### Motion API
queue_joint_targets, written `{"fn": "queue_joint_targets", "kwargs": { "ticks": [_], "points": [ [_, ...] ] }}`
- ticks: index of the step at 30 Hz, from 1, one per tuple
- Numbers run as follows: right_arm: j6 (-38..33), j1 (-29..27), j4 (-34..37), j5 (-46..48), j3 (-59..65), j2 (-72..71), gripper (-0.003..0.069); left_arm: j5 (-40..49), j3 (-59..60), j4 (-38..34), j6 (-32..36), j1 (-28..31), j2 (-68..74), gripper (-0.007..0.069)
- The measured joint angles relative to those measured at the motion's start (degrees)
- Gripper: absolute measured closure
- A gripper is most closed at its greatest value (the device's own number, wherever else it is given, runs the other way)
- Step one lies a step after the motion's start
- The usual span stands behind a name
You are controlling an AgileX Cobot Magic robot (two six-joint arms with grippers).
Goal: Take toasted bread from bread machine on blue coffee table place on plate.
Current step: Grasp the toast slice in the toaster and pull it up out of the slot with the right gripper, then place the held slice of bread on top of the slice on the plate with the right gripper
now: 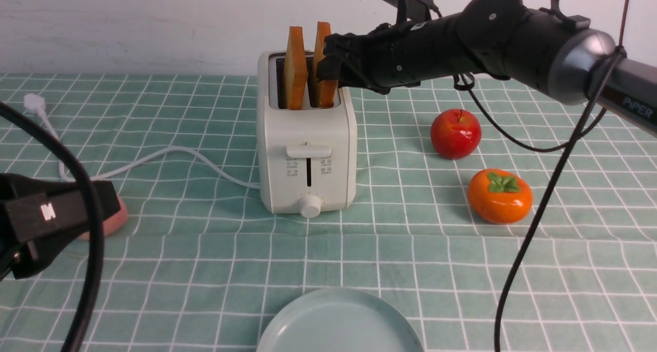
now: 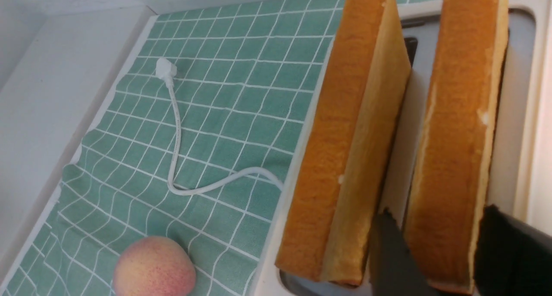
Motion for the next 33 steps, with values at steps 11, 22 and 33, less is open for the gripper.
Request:
{"fn": "queue_joint_targets", "kwargs": {
  "ticks": [11, 22, 33],
  "points": [
    [-0.6, -1.6, 0.4, 3.4, 0.0, -1.8, 0.0588, 0.1, 0.0, 0.0, 0.0, 0.0, 0.0, 0.0386],
    [-0.7, -10.7, 4.7, 16.1, -0.1, -21.0, 0.0588, 0.1, 0.0, 0.0, 0.0, 0.0, 0.0, 0.0386],
    [-3.7, -6.1, 3.8, 24.0, 22.3, -35.6, 0.0588, 0.4, 0.0, -0.5, 0.0, 0.0, 0.0, 0.0386]
  ]
}}
